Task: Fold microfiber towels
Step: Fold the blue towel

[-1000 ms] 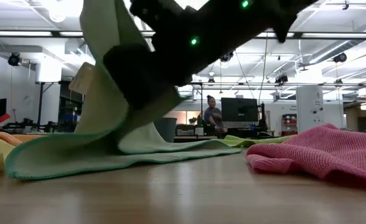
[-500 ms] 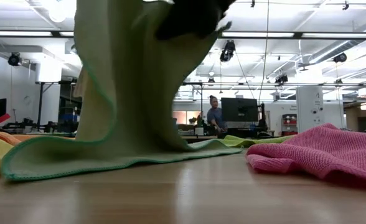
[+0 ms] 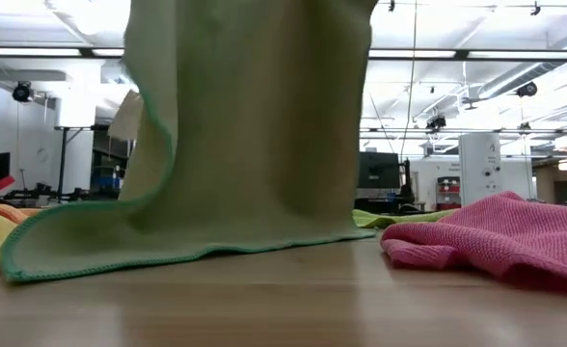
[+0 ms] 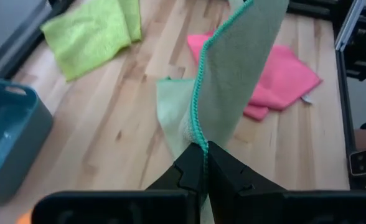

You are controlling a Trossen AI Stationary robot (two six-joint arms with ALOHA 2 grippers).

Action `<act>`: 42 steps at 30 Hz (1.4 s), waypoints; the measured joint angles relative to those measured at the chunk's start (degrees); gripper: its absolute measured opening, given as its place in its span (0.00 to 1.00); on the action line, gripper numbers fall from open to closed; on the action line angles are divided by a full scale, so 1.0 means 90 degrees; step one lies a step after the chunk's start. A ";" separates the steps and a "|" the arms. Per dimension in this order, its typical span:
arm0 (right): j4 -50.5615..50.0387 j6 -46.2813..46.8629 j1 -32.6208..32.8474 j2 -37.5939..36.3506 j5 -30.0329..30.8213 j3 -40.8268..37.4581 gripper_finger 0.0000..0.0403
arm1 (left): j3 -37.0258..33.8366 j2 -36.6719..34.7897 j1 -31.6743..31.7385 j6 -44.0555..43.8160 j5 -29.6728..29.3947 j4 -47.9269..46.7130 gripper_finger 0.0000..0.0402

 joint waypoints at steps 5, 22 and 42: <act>-0.0042 -0.0515 -0.0551 -0.0423 -0.0756 0.0000 0.02 | 0.0174 -0.0019 0.0369 0.0888 0.0390 -0.0002 0.00; -0.0244 -0.1746 -0.2815 -0.0541 -0.1384 0.0709 0.02 | 0.1117 -0.0068 0.3577 0.4582 0.1343 -0.0908 0.00; -0.0615 0.1812 -0.0592 -0.0461 -0.3684 -0.0618 0.02 | -0.0574 -0.0072 0.0720 0.2019 0.2964 0.0038 0.00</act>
